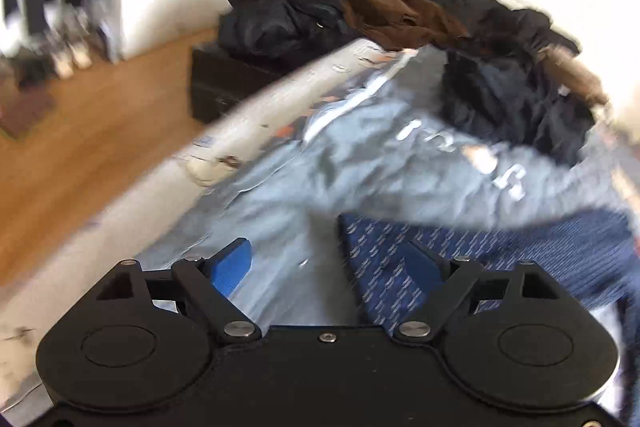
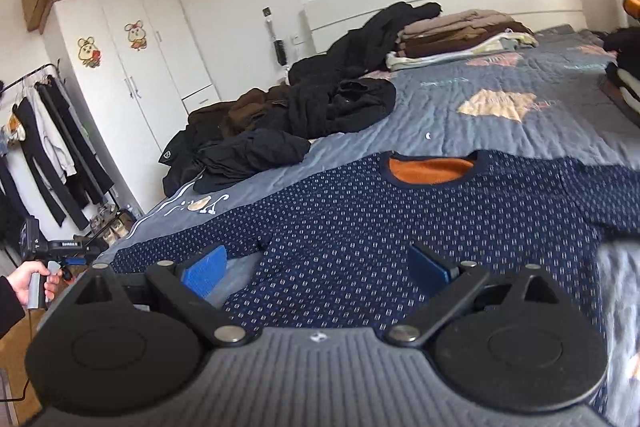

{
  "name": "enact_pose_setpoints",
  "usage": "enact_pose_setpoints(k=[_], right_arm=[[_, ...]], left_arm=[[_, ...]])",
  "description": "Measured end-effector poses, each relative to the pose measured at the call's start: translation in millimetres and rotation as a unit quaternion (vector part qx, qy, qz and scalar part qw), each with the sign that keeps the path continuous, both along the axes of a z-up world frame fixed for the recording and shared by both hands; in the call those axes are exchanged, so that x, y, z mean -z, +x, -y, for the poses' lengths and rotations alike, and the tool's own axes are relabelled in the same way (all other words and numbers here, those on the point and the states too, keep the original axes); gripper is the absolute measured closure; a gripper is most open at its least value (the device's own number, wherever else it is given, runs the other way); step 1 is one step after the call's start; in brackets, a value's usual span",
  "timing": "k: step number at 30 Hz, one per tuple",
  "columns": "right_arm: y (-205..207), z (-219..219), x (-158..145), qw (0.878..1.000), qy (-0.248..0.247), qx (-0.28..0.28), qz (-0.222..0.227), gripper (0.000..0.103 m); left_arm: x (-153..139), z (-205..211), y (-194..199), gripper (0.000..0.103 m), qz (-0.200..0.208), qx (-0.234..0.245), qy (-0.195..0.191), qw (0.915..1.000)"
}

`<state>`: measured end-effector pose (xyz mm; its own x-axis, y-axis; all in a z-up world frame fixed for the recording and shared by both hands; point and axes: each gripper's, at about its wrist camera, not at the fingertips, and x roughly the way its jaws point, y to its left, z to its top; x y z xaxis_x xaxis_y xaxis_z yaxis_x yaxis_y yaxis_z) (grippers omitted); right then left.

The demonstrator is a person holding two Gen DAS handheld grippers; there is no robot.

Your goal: Fold clothes

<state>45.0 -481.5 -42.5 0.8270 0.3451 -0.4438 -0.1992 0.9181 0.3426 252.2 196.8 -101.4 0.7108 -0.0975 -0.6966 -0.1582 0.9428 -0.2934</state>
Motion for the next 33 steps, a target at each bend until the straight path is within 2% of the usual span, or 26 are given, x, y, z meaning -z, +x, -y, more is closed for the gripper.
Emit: enact_pose_setpoints(k=[4, 5, 6, 7, 8, 12, 14, 15, 16, 17, 18, 19, 20, 22, 24, 26, 27, 28, 29, 30, 33], right_arm=[[-10, -15, 2, 1.000, -0.001, 0.015, -0.018, 0.006], [-12, -19, 3, 1.000, -0.002, 0.018, -0.023, 0.006], [-15, -23, 3, 0.999, -0.002, 0.022, -0.027, 0.006], [-16, -27, 3, 0.999, -0.003, 0.022, -0.029, 0.006], [-16, -32, 2, 0.999, -0.003, 0.021, -0.030, 0.006], [-17, -45, -1, 0.999, -0.005, 0.016, -0.033, 0.006], [-19, -49, -3, 0.999, -0.016, 0.015, -0.033, 0.006], [-21, -51, -5, 0.999, -0.023, 0.014, -0.034, 0.006], [-24, -52, -7, 0.999, -0.029, 0.011, -0.033, 0.006], [-29, -51, -8, 0.999, -0.030, 0.010, -0.031, 0.006], [-35, -48, -10, 0.999, -0.030, 0.012, -0.030, 0.006], [-40, -45, -12, 0.999, -0.029, 0.017, -0.032, 0.006], [-47, -40, -13, 0.999, -0.030, 0.022, -0.034, 0.006], [-62, -32, -14, 0.998, -0.035, 0.034, -0.038, 0.006], [-78, -23, -16, 0.997, -0.042, 0.047, -0.041, 0.006], [-96, -10, -18, 0.996, -0.050, 0.059, -0.042, 0.006], [-104, -4, -17, 0.995, -0.057, 0.064, -0.046, 0.006], [-112, 1, -17, 0.994, -0.065, 0.068, -0.050, 0.006], [-119, 8, -15, 0.994, -0.071, 0.069, -0.053, 0.006], [-126, 13, -12, 0.993, -0.075, 0.068, -0.057, 0.006], [-146, 27, -3, 0.992, -0.080, 0.068, -0.067, 0.006]], left_arm=[[21, 12, 35, 0.020, -0.038, 0.033, 0.026, 0.9984], [26, 18, 42, 0.024, -0.049, 0.044, 0.032, 0.9973], [29, 22, 45, 0.046, -0.047, 0.050, 0.043, 0.9968], [32, 26, 47, 0.064, -0.043, 0.054, 0.054, 0.9961], [34, 30, 49, 0.088, -0.039, 0.059, 0.066, 0.9953], [29, 15, 42, 0.087, -0.034, -0.033, 0.111, 0.9927], [24, 5, 30, 0.087, -0.045, -0.033, 0.070, 0.9959], [17, 6, 17, 0.085, -0.030, -0.026, 0.050, 0.9980], [9, 20, 2, 0.080, -0.016, 0.001, 0.044, 0.9989], [1, 34, -13, 0.060, -0.003, 0.030, 0.041, 0.9987], [-7, 49, -29, 0.033, 0.010, 0.060, 0.038, 0.9974], [-13, 72, -47, 0.022, 0.026, 0.094, 0.040, 0.9944], [-19, 95, -66, 0.019, 0.042, 0.130, 0.043, 0.9898], [-24, 145, -103, 0.019, 0.066, 0.196, 0.049, 0.9772], [-25, 194, -145, 0.019, 0.097, 0.248, 0.083, 0.9603], [-21, 239, -194, 0.019, 0.139, 0.299, 0.163, 0.9298], [-17, 257, -217, 0.019, 0.156, 0.325, 0.208, 0.9093], [-12, 270, -240, 0.019, 0.170, 0.348, 0.241, 0.8900], [-7, 279, -259, 0.019, 0.178, 0.369, 0.258, 0.8751], [-3, 285, -274, 0.019, 0.176, 0.385, 0.258, 0.8682], [10, 289, -294, 0.019, 0.167, 0.384, 0.257, 0.8709]])
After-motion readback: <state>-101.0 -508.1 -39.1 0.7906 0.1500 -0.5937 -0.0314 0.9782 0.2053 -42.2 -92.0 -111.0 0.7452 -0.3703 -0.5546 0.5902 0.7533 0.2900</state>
